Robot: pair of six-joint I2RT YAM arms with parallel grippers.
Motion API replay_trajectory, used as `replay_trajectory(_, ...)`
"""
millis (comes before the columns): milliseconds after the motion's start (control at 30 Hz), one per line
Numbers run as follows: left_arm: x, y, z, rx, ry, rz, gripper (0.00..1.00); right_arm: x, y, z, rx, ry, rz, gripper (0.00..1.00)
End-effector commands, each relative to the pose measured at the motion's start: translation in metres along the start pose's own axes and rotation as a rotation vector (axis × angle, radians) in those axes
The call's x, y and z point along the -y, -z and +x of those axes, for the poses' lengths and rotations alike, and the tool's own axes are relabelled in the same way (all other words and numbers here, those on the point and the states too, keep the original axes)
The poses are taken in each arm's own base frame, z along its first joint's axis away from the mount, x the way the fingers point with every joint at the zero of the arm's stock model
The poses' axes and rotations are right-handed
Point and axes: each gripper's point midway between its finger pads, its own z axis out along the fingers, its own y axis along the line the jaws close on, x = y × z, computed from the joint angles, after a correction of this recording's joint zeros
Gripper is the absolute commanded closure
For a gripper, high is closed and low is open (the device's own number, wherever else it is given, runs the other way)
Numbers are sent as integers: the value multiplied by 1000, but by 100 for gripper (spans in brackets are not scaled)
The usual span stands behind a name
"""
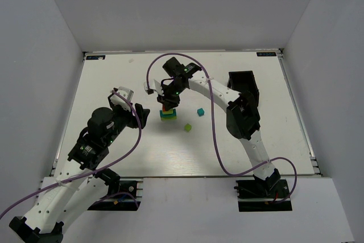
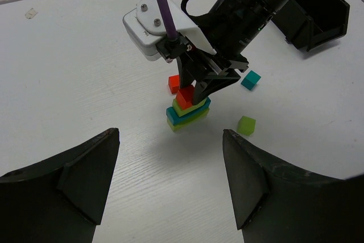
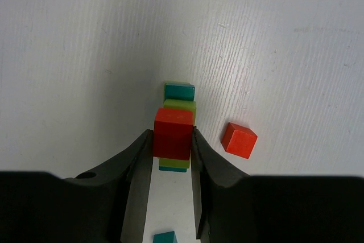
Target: Build the wood block tower
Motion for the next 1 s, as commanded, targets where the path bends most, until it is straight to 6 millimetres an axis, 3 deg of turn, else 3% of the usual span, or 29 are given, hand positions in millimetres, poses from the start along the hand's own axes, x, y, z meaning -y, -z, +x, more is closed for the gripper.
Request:
replay_trajectory(0, 0, 2, -5, 17, 9, 2, 17, 5, -3, -9, 19, 8, 13, 71)
replay_trajectory(700, 0, 3, -3, 17, 18, 2, 16, 5, -6, -4, 8, -1, 13, 64)
replay_trajectory(967, 0, 3, -3, 17, 18, 2, 16, 5, -6, -3, 4, -1, 16, 56)
